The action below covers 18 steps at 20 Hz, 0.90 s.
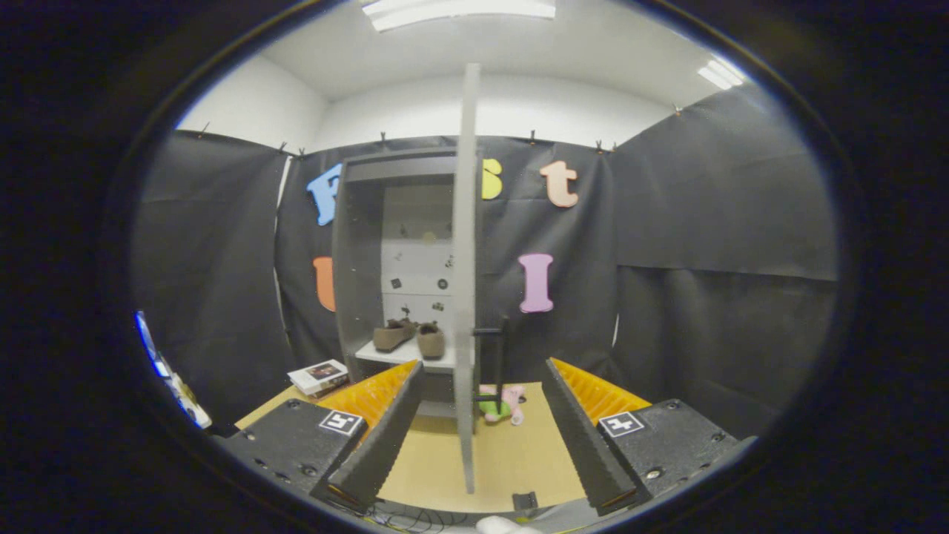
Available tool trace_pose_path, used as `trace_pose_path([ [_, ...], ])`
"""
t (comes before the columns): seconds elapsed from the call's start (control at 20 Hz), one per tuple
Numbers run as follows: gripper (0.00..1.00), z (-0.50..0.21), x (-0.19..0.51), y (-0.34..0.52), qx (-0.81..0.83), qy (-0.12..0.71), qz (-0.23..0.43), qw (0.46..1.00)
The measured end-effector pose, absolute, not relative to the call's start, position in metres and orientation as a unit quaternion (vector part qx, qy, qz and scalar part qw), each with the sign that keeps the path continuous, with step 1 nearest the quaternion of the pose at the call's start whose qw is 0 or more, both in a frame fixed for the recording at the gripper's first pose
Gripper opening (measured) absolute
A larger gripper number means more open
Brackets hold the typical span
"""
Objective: Open the shoe cabinet door, grab the shoes and put them into the shoe cabinet, then close the shoe cabinet door.
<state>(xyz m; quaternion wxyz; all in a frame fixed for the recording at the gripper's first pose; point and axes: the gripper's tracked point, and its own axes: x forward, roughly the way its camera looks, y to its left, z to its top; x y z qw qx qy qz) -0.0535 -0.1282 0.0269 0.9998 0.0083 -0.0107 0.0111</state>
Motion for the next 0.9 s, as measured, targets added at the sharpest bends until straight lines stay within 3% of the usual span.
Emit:
trace_pose_path([
  [0.2, 1.0, 0.016, -0.019, -0.183, 0.012, 0.002, -0.001, 1.0],
  [0.35, 1.0, 0.009, 0.01, -0.196, 0.028, 0.019, 0.033, 0.999],
  [0.7, 1.0, 0.004, 0.055, -0.171, 0.03, 0.037, 0.13, 0.99],
  [0.9, 0.98, 0.004, 0.057, -0.163, 0.019, 0.042, 0.143, 0.989],
])
